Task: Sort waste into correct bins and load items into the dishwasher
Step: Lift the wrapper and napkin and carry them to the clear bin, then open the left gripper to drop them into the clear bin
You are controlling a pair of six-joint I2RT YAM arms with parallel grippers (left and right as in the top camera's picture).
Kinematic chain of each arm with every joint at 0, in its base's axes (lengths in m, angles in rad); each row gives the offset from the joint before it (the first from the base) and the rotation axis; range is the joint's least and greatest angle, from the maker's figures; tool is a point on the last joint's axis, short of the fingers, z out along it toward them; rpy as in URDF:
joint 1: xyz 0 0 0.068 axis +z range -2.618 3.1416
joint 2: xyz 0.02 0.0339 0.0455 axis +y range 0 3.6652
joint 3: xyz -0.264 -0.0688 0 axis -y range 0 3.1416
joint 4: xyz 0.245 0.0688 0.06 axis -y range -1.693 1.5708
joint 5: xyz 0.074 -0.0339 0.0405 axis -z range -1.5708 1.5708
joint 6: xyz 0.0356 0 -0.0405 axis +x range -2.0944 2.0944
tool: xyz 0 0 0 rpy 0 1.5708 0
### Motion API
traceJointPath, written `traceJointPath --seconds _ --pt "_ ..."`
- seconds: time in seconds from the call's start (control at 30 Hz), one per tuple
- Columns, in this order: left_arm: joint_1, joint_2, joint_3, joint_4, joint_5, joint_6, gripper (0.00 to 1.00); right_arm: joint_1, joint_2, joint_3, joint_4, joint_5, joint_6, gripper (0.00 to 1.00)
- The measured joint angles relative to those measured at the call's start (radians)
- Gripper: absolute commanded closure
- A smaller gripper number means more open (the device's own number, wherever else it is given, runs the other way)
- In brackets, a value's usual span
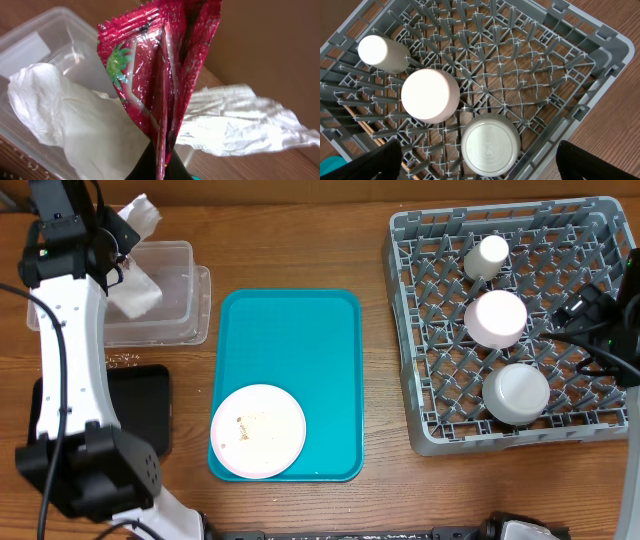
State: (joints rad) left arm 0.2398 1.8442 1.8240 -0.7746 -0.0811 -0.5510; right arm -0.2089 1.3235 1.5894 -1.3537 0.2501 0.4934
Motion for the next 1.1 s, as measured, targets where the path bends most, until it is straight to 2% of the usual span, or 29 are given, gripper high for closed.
traceJointPath --seconds 0.27,0.57,0.9,0.97,1.0,1.03,1.1 --pt "0.045 0.151 0.0 -0.006 0.062 -0.039 0.96 0.0 0.0 0.0 0.0 0.0 0.0 0.0" --pt "0.108 0.153 0.0 -0.026 0.097 -0.05 0.96 0.0 0.0 0.0 0.0 0.0 0.0 0.0" --pt "0.189 0.153 0.0 -0.122 0.101 -0.073 0.95 0.0 0.0 0.0 0.0 0.0 0.0 0.0" --pt "0.2 0.153 0.0 -0.125 0.101 -0.083 0.83 0.0 0.001 0.0 0.0 0.0 0.0 0.0" --pt "0.202 0.153 0.0 -0.124 0.101 -0.088 0.72 0.0 0.001 0.0 0.0 0.0 0.0 0.0" --pt "0.206 0.153 0.0 -0.124 0.101 -0.089 0.55 0.0 0.001 0.0 0.0 0.0 0.0 0.0" --pt "0.208 0.153 0.0 -0.124 0.1 -0.097 0.08 0.0 0.001 0.0 0.0 0.0 0.0 0.0"
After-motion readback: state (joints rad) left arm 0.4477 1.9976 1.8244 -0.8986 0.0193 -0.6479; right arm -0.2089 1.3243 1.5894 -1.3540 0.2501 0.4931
